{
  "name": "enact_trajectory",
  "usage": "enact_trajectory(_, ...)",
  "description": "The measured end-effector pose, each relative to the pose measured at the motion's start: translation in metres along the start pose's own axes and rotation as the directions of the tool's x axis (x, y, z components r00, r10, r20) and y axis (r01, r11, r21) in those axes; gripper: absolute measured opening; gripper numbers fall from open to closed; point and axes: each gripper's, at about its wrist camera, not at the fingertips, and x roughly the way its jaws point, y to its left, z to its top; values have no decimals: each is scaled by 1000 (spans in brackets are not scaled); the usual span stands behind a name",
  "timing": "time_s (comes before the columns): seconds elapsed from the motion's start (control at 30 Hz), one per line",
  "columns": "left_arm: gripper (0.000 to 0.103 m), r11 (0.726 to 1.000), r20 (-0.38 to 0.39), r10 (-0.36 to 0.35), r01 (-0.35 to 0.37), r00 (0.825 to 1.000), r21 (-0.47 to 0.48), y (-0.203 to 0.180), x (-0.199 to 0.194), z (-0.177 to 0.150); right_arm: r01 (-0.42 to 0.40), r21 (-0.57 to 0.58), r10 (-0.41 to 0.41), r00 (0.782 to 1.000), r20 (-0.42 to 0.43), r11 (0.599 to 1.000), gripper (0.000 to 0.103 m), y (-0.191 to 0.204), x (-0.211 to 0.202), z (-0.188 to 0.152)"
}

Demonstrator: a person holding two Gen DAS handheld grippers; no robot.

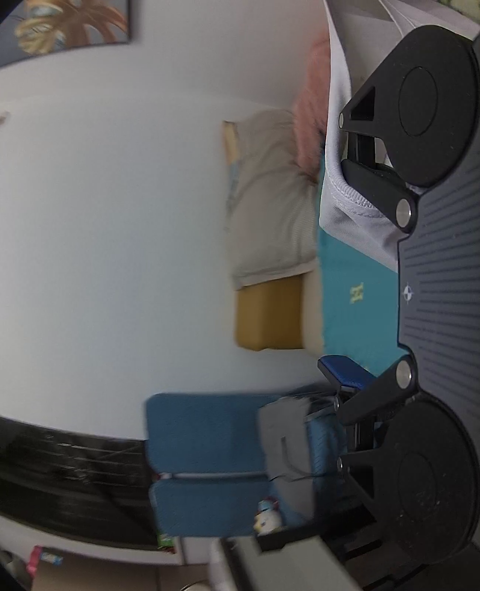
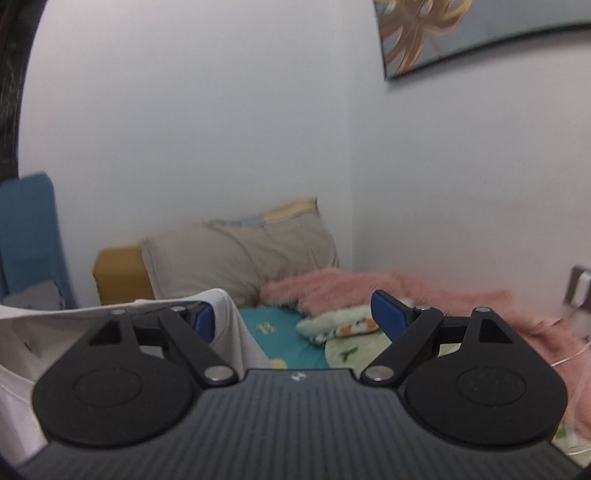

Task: Fold clothes
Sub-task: 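Raise both tools holding the T-shirt high to shake it open, then lower the T-shirt onto the bed and open both tools to release it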

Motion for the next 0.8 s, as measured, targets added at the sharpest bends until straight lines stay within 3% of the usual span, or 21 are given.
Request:
enact_trajectory(0.13, 76, 997, -168, -58, 49, 984, -55, 7, 115, -60, -15, -14, 13, 989, -145, 1000, 85, 11, 96, -63)
enact_trajectory(0.23, 77, 997, -300, -64, 45, 952, -69, 16, 182, -102, -62, -32, 51, 960, -276, 998, 85, 21, 150, -112)
enact_trajectory(0.3, 79, 997, -398, -68, 46, 915, -65, 20, 211, -124, -137, -39, 111, 913, -393, 990, 85, 30, 177, -136)
enact_trajectory(0.37, 83, 996, -485, -89, 71, 870, -54, 23, 228, -139, -204, -52, 150, 848, -509, 978, 85, 44, 193, -154)
enact_trajectory(0.43, 87, 992, -519, -122, 120, 846, -36, 25, 222, -148, -270, -62, 189, 802, -567, 961, 85, 54, 188, -162)
enact_trajectory(0.47, 87, 989, -533, -137, 145, 835, -27, 27, 218, -152, -292, -68, 204, 799, -566, 954, 85, 58, 179, -160)
enact_trajectory(0.53, 94, 988, -522, -131, 155, 843, 3, 26, 200, -153, -326, -82, 228, 800, -554, 942, 85, 63, 160, -156)
enact_trajectory(0.8, 97, 980, -394, -183, 199, 901, 0, 34, 72, -156, -318, -27, 275, 855, -440, 948, 85, 41, 41, -125)
